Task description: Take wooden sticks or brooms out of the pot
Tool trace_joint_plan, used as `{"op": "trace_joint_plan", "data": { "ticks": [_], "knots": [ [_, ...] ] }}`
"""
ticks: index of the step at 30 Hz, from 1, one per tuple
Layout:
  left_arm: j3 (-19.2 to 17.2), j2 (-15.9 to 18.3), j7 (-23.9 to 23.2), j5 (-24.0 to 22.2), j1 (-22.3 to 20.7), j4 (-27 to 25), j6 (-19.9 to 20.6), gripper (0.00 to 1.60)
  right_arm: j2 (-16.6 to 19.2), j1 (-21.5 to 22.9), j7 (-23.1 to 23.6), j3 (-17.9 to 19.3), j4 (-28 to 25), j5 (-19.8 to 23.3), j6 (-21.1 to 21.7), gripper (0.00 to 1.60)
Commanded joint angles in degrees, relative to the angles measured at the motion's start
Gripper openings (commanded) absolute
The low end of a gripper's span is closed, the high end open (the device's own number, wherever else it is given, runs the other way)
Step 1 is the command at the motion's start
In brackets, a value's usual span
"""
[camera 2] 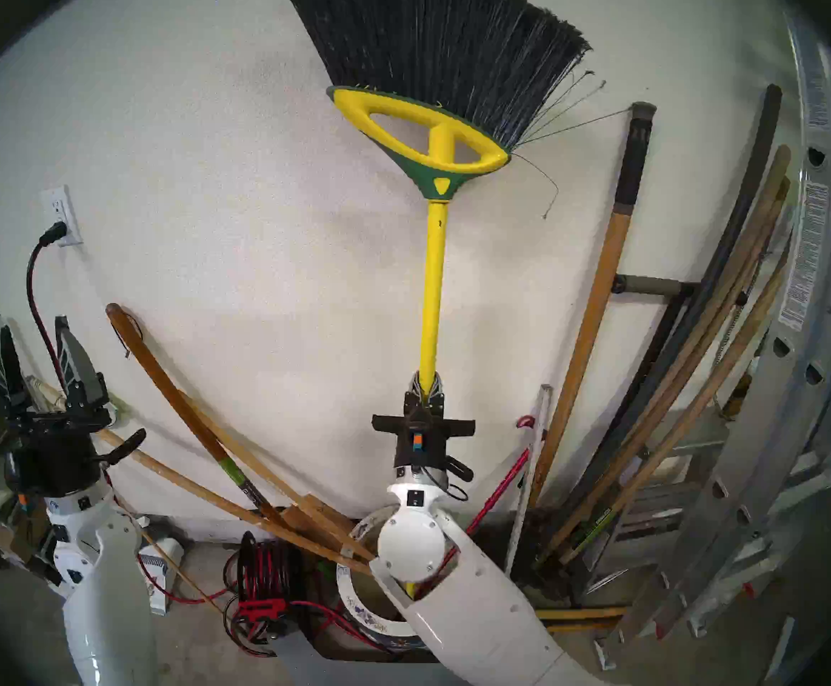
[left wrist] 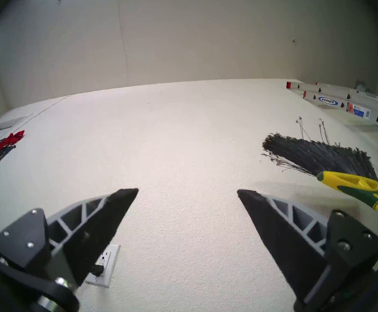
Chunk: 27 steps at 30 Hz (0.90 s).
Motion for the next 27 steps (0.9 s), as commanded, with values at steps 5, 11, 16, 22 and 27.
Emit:
{"op": "trace_joint_plan", "data": {
  "ticks": [5,11,16,22,27],
  "knots": [
    [0.62,1.23,-0.31,-2.72,0.70,-0.20,0.95,1.60,9.36,-8.19,3.90,0.09,-8.49,4.62,-3.45,0.00],
    [2.22,5.03,-3.23,-5.74,3.76,-0.89,3.94,1.60,12.40,-10.10,7.54,2.76,-10.45,6.48,-5.61,0.00],
    [3.86,8.11,-4.69,-14.81,6.63,-4.00,9.76,1.60,15.17,-10.70,9.37,3.33,-10.77,8.11,-7.09,0.00],
    [4.35,11.39,-6.69,-22.63,7.27,-6.06,15.79,1.60,16.30,-11.26,11.11,2.95,-11.70,8.24,-9.61,0.00],
    [4.43,14.83,-8.36,-29.26,5.78,-6.81,20.63,1.60,16.71,-11.76,12.76,0.97,-14.47,7.24,-11.69,0.00]
  ]
}}
